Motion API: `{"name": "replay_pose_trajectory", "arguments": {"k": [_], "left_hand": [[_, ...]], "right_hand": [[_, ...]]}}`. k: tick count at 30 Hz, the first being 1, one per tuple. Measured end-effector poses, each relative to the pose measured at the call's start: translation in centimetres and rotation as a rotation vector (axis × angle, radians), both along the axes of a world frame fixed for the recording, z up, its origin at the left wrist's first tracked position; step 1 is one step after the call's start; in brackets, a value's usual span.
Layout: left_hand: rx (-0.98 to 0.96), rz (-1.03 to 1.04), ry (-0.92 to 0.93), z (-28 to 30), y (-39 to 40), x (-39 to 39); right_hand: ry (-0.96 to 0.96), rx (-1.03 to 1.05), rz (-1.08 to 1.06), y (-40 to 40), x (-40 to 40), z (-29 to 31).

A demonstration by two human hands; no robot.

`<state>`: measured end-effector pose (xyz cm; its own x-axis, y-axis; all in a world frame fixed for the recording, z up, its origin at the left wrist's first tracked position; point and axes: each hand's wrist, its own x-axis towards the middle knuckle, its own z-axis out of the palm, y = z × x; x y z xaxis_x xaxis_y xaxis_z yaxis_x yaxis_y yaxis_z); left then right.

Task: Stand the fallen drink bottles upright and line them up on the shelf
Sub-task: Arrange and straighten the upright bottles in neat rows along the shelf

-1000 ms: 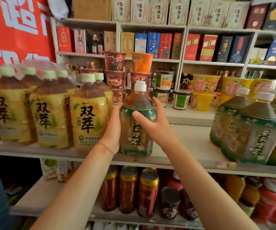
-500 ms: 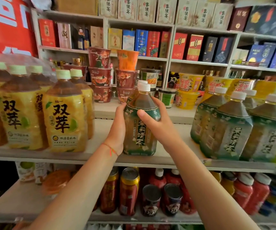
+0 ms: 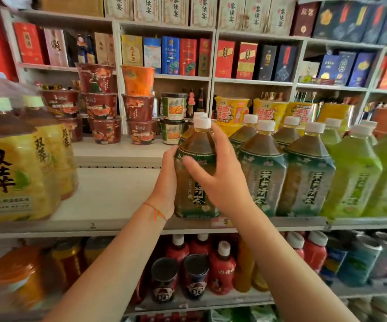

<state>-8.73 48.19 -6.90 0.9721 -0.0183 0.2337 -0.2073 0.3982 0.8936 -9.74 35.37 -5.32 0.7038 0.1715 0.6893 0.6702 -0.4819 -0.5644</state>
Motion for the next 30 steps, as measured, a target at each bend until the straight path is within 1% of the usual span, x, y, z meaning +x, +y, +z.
{"name": "replay_pose_trajectory", "arguments": {"k": [2, 4, 6, 7, 13, 15, 17, 18, 19, 21, 23, 25, 27, 28, 29, 30], "left_hand": [[0.008, 0.012, -0.016, 0.0, -0.8, 0.0], [0.014, 0.043, -0.031, 0.0, -1.5, -0.1], [0.021, 0.071, -0.041, 0.0, -2.0, -0.1], [0.023, 0.079, -0.04, 0.1, -2.3, -0.1], [0.096, 0.151, -0.019, 0.3, -2.6, -0.3], [0.143, 0.168, -0.02, 0.5, -2.6, -0.8], [0.219, 0.225, -0.029, 0.5, -2.5, -1.5], [0.27, 0.287, -0.026, 0.4, -2.2, -1.9], [0.323, 0.393, -0.018, 0.3, -1.5, -2.4], [0.349, 0.688, -0.061, 0.2, 0.8, -3.5], [0.303, 0.899, -0.204, 0.5, 3.8, -5.2], [0.324, 1.079, -0.383, 1.1, 7.1, -6.9], [0.355, 1.257, -0.553, 1.3, 10.9, -8.3], [0.386, 1.325, -0.606, 1.2, 13.1, -8.8], [0.417, 1.372, -0.625, 0.9, 15.2, -9.0], [0.435, 1.387, -0.602, 0.5, 17.1, -9.1]], "right_hand": [[-0.2, -0.183, -0.146, -0.2, -0.7, 0.0], [-0.377, -0.379, -0.338, -0.6, -1.1, 0.2], [-0.417, -0.51, -0.477, -1.0, -1.3, 0.3], [-0.407, -0.537, -0.499, -1.3, -1.2, 0.4], [-0.383, -0.554, -0.448, -2.1, -1.1, 0.5], [-0.404, -0.473, -0.405, -1.9, -1.1, 0.3], [-0.453, -0.341, -0.369, -1.3, -1.3, 0.1], [-0.493, -0.273, -0.352, -0.7, -1.4, 0.0], [-0.537, -0.208, -0.326, 0.2, -1.6, -0.2], [-0.619, -0.108, -0.259, 2.1, -2.2, -0.4], [-0.684, -0.074, -0.184, 4.7, -2.9, -0.8], [-0.707, -0.087, -0.116, 7.6, -3.6, -1.2], [-0.647, -0.087, -0.037, 11.4, -4.5, -1.4], [-0.572, -0.075, 0.023, 13.7, -5.0, -1.4], [-0.468, -0.057, 0.092, 15.6, -5.3, -1.4], [-0.345, -0.032, 0.162, 17.5, -5.6, -1.4]]}}
